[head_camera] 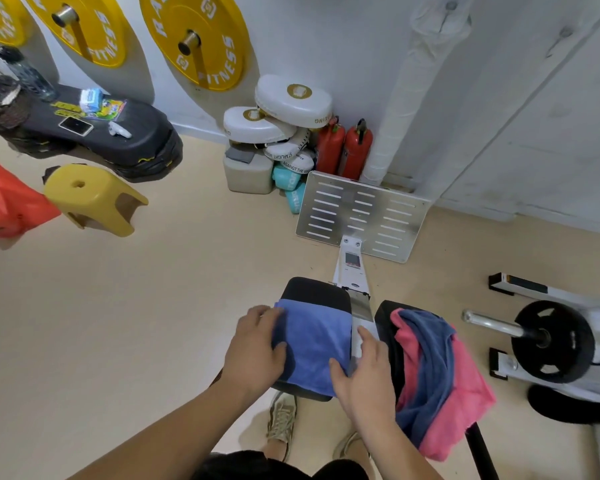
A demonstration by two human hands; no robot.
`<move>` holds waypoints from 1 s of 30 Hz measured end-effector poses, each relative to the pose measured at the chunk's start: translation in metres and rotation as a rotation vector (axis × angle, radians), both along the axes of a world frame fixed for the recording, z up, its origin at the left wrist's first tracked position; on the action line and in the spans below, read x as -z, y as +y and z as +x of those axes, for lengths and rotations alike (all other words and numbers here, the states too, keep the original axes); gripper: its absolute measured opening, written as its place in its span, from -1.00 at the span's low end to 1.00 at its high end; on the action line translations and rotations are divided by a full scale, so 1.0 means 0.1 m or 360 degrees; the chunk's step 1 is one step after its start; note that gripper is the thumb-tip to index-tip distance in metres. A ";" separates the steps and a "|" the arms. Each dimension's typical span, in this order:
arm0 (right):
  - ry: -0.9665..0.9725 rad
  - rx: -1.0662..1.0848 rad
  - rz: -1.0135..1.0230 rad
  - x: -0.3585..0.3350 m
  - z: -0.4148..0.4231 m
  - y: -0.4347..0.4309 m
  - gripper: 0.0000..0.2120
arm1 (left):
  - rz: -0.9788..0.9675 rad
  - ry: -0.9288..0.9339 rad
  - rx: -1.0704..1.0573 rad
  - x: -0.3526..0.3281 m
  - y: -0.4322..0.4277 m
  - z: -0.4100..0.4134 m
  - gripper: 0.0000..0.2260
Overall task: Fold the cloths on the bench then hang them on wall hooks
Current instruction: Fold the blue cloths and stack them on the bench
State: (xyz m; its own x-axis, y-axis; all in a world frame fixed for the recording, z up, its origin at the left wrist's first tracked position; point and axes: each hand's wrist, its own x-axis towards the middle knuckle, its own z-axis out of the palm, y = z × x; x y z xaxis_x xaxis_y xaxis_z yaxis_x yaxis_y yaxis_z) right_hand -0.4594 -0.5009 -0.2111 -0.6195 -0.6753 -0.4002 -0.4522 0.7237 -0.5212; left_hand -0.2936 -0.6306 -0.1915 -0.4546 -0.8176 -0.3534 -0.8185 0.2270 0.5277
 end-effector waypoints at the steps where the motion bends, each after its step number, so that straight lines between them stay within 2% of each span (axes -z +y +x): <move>1: 0.0103 -0.0190 0.0008 0.00 -0.01 0.00 -0.19 | -0.0050 -0.0030 0.0210 -0.03 0.01 -0.06 -0.42; 3: 0.0159 -0.0533 0.0126 0.05 -0.06 0.00 -0.11 | -0.0040 -0.0221 0.0609 -0.04 0.02 -0.18 -0.32; 5: 0.0103 -0.0649 0.0228 0.14 -0.13 0.01 -0.08 | 0.0000 -0.0469 0.0807 0.00 0.02 -0.26 -0.24; 7: 0.0029 -0.0598 0.0252 0.17 -0.20 0.00 -0.09 | -0.0027 -0.0574 0.0838 0.04 0.00 -0.28 -0.22; 10: 0.0077 -0.0595 0.0312 0.13 -0.23 -0.03 -0.09 | -0.0100 -0.0650 0.0874 0.05 -0.03 -0.33 -0.21; 13: -0.0108 -0.0463 0.0241 0.03 -0.19 0.00 -0.10 | -0.0145 -0.0758 0.0938 -0.01 0.01 -0.38 -0.21; 15: -0.0248 -0.0306 0.0053 -0.07 -0.20 0.12 -0.19 | -0.0265 -0.0654 0.0930 -0.07 0.08 -0.45 -0.29; 18: -0.0235 -0.0042 -0.0228 -0.27 -0.33 0.42 -0.44 | -0.0476 -0.0145 0.0910 -0.11 0.32 -0.67 -0.53; 20: -0.0255 0.0110 -0.0249 -0.43 -0.47 0.66 -0.64 | -0.0274 0.0158 0.0844 -0.19 0.59 -0.89 -0.65; 23: -0.0329 0.0384 -0.0245 -0.54 -0.71 1.08 -0.89 | 0.0218 0.0272 0.0807 -0.22 1.02 -1.21 -0.75; 26: -0.0415 0.0564 -0.0181 -0.60 -0.94 1.50 -0.87 | 0.0453 0.0291 0.0723 -0.17 1.38 -1.51 -0.89; 28: -0.0446 0.0610 -0.0198 -0.62 -1.08 1.72 -0.85 | 0.0434 0.0292 0.0599 -0.17 1.53 -1.73 -0.95; 30: -0.0521 0.0629 -0.0221 -0.64 -1.21 1.86 -0.80 | 0.0390 0.0237 0.0485 -0.19 1.63 -1.93 -0.91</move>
State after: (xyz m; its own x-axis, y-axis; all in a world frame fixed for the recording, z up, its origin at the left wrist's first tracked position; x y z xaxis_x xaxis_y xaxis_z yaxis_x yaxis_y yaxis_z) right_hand -0.5805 -0.3146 -0.1473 -0.6953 -0.4759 -0.5386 0.0434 0.7202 -0.6924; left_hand -0.4865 -0.4680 -0.1725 -0.7234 -0.5378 -0.4330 -0.6440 0.2997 0.7038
